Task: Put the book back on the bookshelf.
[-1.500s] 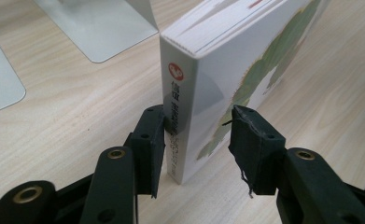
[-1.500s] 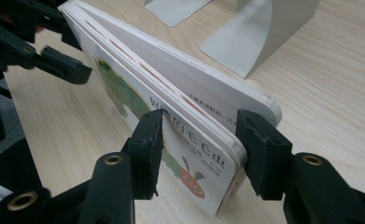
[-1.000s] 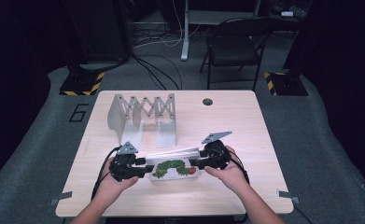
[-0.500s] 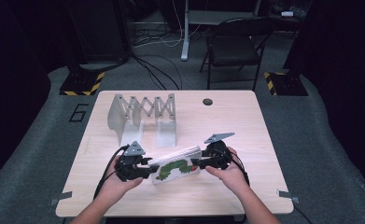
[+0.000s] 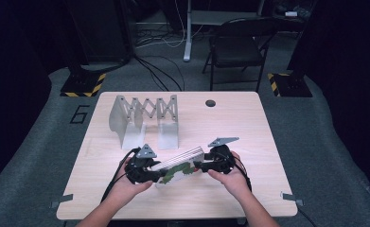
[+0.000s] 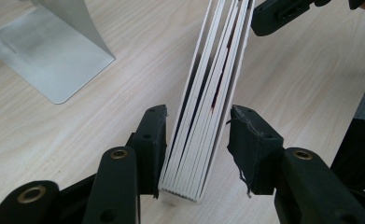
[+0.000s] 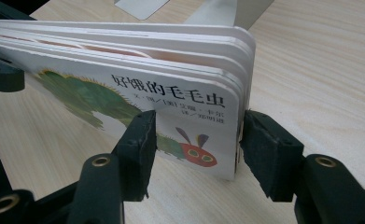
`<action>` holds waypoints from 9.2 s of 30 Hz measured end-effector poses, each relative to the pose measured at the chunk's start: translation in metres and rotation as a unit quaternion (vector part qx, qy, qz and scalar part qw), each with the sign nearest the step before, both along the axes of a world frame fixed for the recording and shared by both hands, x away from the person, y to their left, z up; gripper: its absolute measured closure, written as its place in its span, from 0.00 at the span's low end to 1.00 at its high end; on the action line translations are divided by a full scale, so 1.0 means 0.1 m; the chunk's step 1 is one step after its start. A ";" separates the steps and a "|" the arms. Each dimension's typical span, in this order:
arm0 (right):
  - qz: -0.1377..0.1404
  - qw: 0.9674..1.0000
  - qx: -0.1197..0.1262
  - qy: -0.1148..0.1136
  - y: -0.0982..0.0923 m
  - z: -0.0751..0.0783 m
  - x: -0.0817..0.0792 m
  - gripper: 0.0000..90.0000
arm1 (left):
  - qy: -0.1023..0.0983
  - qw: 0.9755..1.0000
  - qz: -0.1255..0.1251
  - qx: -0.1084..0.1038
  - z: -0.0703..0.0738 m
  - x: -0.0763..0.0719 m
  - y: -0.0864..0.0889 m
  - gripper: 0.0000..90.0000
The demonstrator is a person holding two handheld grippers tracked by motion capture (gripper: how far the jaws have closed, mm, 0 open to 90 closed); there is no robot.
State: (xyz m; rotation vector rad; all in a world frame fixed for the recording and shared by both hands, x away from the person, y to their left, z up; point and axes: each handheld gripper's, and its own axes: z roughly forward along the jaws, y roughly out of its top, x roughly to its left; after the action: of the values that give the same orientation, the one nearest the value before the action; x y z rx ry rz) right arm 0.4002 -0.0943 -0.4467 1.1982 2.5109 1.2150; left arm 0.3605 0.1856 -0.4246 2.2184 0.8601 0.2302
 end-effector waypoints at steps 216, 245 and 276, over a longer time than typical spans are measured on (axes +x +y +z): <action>-0.022 1.000 -0.001 0.016 -0.05 -0.27 0.03 0.51 | -0.024 0.974 0.225 -0.006 0.19 0.22 1.51 0.84; -0.022 1.000 0.000 0.020 -0.06 -0.26 0.03 0.51 | -0.031 0.962 0.273 -0.012 0.08 0.57 1.43 0.84; -0.023 1.000 0.007 0.020 -0.10 -0.25 0.03 0.51 | -0.033 0.954 0.299 0.001 0.07 0.90 1.28 0.84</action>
State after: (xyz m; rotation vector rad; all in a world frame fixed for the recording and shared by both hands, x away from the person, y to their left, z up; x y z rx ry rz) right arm 0.4037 -0.1046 -0.4721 1.2891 2.4919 1.2130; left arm 0.4502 0.3139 -0.4173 1.8816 1.4755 0.5852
